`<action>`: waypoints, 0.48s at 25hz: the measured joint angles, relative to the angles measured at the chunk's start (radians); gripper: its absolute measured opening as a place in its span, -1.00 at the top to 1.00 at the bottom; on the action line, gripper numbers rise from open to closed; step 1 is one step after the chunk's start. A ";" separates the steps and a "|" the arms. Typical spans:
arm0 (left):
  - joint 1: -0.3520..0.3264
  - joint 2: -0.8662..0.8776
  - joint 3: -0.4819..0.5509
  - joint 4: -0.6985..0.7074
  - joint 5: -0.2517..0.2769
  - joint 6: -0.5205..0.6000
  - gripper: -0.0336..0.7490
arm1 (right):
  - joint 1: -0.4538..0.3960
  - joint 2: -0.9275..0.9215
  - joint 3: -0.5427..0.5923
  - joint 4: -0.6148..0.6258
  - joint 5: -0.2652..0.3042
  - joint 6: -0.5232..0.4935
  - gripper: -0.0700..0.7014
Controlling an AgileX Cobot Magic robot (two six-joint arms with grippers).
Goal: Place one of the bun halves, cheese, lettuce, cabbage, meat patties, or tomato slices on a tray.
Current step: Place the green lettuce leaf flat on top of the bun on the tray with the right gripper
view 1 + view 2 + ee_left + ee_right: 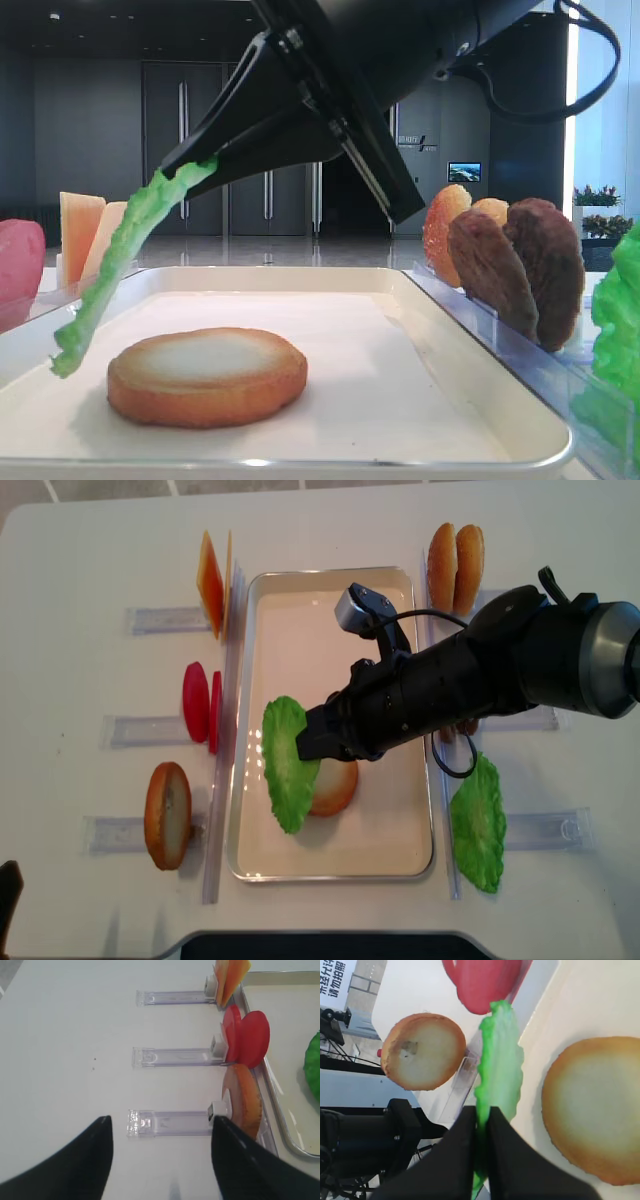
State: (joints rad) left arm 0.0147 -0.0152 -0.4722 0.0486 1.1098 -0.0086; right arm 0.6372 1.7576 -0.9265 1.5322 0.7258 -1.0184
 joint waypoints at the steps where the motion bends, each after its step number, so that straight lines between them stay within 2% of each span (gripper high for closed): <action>1: 0.000 0.000 0.000 0.000 0.000 0.000 -0.29 | -0.003 0.000 0.000 0.000 -0.003 -0.001 0.68; 12: 0.000 0.000 0.000 0.000 0.000 0.000 -0.29 | -0.018 0.001 0.000 -0.055 -0.051 -0.008 0.68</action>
State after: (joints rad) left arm 0.0147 -0.0152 -0.4722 0.0486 1.1098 -0.0086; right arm 0.6191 1.7585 -0.9265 1.4776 0.6746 -1.0259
